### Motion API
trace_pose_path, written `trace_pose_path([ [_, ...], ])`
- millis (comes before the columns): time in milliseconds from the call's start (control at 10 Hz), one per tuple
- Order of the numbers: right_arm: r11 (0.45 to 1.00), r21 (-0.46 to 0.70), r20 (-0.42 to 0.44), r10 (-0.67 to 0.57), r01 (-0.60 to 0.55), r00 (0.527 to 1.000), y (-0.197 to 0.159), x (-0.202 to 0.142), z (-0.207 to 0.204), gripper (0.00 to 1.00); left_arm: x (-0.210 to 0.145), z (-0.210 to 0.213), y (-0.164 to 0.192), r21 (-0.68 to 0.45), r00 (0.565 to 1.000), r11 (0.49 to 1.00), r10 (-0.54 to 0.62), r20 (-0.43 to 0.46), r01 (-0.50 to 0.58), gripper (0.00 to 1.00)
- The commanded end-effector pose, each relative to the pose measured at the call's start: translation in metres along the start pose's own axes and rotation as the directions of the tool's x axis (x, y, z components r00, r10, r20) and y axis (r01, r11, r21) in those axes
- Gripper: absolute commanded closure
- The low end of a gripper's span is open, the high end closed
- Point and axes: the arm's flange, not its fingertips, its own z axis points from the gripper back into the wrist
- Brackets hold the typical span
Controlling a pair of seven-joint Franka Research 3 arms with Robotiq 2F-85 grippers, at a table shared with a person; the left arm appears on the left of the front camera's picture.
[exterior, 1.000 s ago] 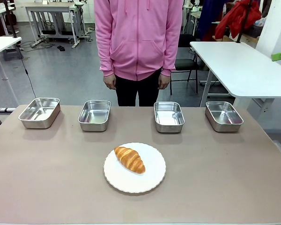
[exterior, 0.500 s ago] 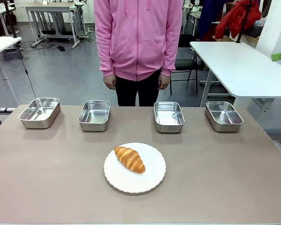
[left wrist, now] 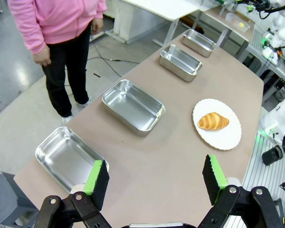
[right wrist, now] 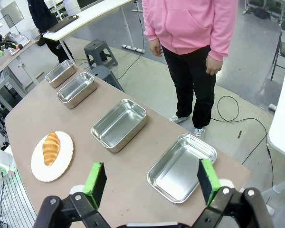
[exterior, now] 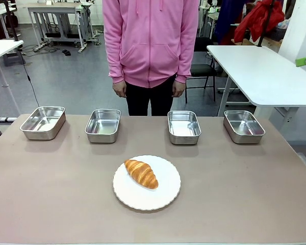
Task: Place the bread in the container.
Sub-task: Place the Butter Roll into the Airtight Container indicated by the human.
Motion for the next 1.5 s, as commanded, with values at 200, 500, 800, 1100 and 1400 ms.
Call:
trace_pose_path([
  [200,1.000,0.006,0.010,0.002,-0.002,1.000,0.0015,0.0003,-0.0005,0.00,0.0005,0.0005,-0.0010,0.000,1.000,1.000,-0.005,0.002,0.005,0.00],
  [500,1.000,0.006,0.010,0.002,-0.002,1.000,0.0015,0.0003,-0.0005,0.00,0.0005,0.0005,-0.0010,0.000,1.000,1.000,-0.005,0.002,0.005,0.00],
  [800,1.000,0.006,0.010,0.002,-0.002,1.000,0.0015,0.0003,-0.0005,0.00,0.0005,0.0005,-0.0010,0.000,1.000,1.000,-0.005,0.002,0.005,0.00],
  [1100,1.000,0.006,0.010,0.002,-0.002,1.000,0.0015,0.0003,-0.0005,0.00,0.0005,0.0005,-0.0010,0.000,1.000,1.000,-0.005,0.002,0.005,0.00],
  [1400,1.000,0.006,0.010,0.002,-0.002,1.000,0.0015,0.0003,-0.0005,0.00,0.0005,0.0005,-0.0010,0.000,1.000,1.000,-0.005,0.002,0.005,0.00],
])
